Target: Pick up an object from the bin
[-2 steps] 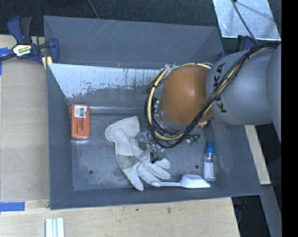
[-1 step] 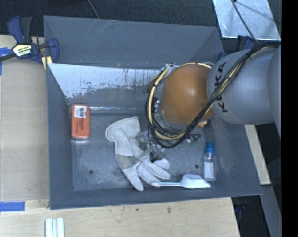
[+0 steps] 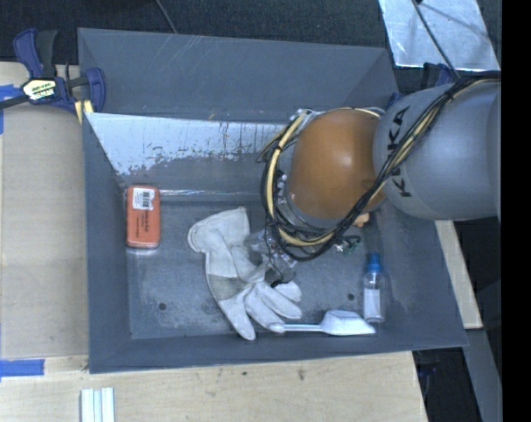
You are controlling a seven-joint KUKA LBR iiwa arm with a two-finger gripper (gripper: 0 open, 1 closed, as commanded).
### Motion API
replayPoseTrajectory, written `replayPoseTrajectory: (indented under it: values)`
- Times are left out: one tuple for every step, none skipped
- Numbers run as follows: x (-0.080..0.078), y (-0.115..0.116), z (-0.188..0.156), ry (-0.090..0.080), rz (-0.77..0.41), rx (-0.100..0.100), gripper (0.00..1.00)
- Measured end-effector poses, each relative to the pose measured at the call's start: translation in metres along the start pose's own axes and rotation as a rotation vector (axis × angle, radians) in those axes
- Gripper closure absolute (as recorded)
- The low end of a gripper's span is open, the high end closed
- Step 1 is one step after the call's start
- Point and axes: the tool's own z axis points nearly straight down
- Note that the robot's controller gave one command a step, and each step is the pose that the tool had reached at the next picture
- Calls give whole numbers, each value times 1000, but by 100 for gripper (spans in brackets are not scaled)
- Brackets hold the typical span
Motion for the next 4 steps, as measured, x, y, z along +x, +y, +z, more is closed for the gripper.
replayPoseTrajectory:
  values:
    - [-1,-1,-9,-2,0,1,100]
    - [0,0,-18,2,1,-2,100]
    - [0,0,-31,3,2,-3,100]
    - [-1,-1,-42,0,3,0,100]
